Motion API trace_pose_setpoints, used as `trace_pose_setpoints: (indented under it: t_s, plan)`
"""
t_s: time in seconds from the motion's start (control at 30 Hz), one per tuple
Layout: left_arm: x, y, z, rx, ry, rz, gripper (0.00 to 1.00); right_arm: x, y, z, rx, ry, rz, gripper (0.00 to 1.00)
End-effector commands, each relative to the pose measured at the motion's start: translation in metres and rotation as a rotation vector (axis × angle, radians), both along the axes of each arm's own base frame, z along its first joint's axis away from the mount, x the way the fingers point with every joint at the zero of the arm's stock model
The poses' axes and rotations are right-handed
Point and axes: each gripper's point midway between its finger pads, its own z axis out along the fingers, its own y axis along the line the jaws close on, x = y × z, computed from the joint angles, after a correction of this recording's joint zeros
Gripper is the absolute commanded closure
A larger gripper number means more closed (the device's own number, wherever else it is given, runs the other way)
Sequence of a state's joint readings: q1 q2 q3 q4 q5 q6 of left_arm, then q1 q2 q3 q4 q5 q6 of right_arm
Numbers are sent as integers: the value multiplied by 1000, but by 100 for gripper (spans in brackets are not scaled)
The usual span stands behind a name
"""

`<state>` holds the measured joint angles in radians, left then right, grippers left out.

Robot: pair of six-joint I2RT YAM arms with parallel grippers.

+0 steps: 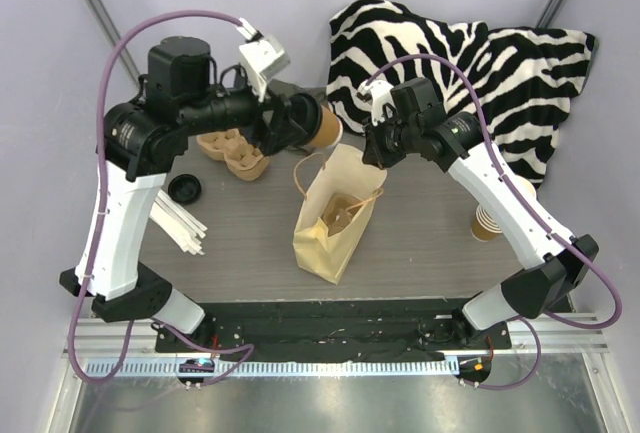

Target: Pack the takeout coffee

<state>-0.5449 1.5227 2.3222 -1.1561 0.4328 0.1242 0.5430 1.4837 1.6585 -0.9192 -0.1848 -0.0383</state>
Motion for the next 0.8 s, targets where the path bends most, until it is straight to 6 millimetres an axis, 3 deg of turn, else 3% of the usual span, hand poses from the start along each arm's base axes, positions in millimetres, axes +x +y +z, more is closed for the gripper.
trace_pose_setpoints:
  t_s: [0.0,0.17,0.27,0.4,0.63,0.77]
  plan:
    - [-31,-16,0,48,-69,-126,66,8,8,19,69,-39,-14,99]
    - [-44,-33,-6,67,-73,-187,66,10,8,19,69,-37,-18,99]
    - [-46,-44,-26,125,-70,-208,66,10,8,18,71,-35,-16,99]
    - [-37,-51,-70,254,-27,-188,66,10,7,20,73,-38,-16,99]
    - [-14,-61,-106,357,-44,-116,68,3,9,21,96,-35,7,99]
    - [-11,-68,-134,418,-28,-119,69,-2,11,23,126,-17,10,99]
